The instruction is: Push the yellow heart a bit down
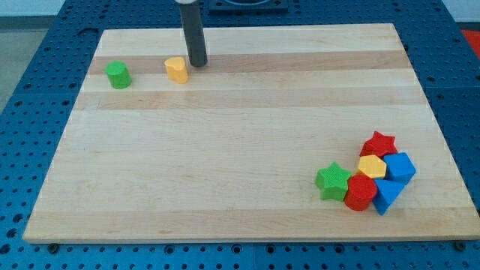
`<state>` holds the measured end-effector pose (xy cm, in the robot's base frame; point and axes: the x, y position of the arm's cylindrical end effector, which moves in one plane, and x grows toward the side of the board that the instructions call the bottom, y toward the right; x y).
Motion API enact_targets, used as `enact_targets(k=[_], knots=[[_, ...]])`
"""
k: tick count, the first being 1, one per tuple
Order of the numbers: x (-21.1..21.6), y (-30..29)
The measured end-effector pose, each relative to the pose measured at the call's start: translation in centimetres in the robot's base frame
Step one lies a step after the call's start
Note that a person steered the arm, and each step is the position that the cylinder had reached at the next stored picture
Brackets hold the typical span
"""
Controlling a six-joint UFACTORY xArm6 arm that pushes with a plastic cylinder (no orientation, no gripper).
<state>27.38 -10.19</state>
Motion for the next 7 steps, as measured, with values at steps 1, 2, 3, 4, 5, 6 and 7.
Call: enact_targets(k=[1, 2, 3, 4, 5, 6, 7], knots=[[-1.0, -2.2], [2.2, -2.2], [5.5, -0.1], [5.8, 0.0], [2.4, -3.6], [3.1, -6.0], [6.5, -4.9]])
